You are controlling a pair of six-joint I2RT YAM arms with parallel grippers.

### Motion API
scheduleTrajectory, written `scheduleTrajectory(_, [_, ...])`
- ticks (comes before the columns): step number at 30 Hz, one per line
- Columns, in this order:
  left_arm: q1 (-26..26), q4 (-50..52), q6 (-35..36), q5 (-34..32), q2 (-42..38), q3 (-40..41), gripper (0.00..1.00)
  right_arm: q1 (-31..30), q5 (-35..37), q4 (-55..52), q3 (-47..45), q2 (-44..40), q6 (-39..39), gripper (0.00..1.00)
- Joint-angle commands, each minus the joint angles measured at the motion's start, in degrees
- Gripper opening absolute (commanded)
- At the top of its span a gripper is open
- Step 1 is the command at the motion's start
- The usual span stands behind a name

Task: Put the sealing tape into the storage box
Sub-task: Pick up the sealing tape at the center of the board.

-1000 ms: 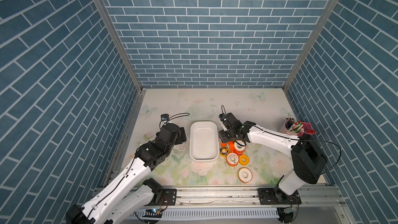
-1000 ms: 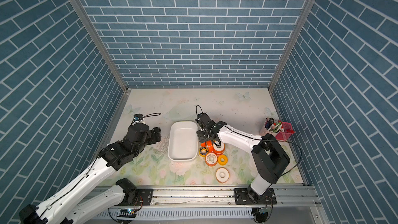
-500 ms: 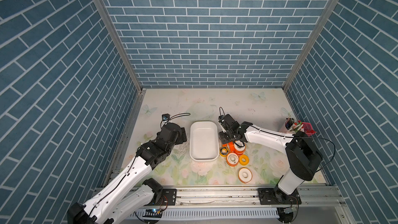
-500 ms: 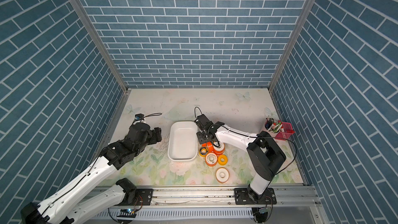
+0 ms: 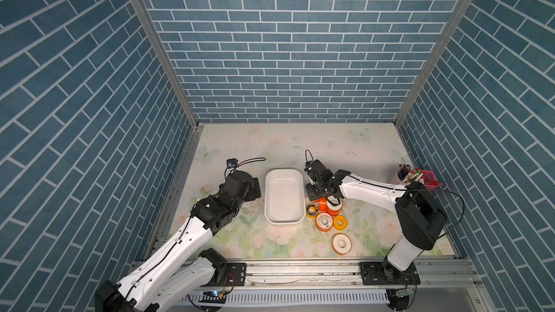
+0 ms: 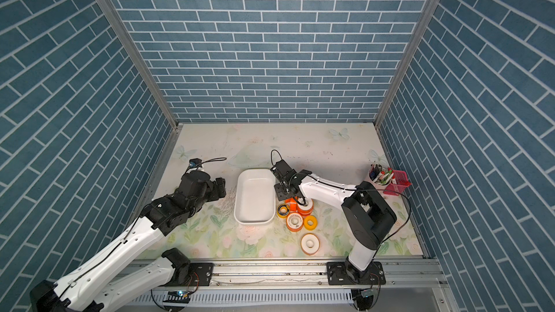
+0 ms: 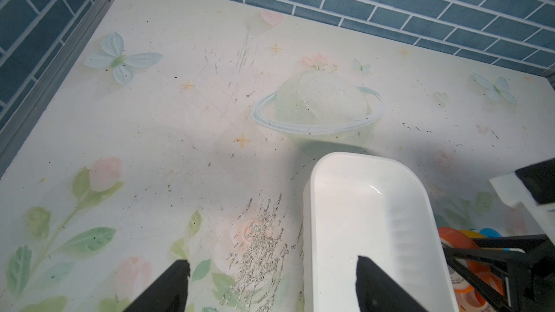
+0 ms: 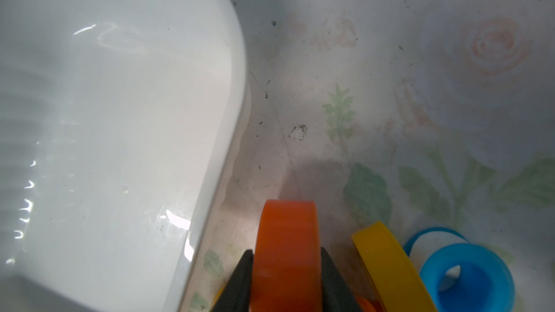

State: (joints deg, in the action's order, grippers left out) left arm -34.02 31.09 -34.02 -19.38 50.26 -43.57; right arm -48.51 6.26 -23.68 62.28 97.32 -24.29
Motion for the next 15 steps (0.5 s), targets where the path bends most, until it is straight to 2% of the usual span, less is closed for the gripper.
scheduleTrajectory(1, [0.4, 0.6, 0.5, -0.2, 0.2, 0.2, 0.9, -0.3, 1.8, 0.1, 0.7, -0.8, -1.6, 0.28])
scheduleTrajectory(15, [0.3, 0.7, 0.3, -0.3, 0.0, 0.2, 0.9, -0.2, 2.7, -1.1, 4.5, -5.6, -0.6, 0.25])
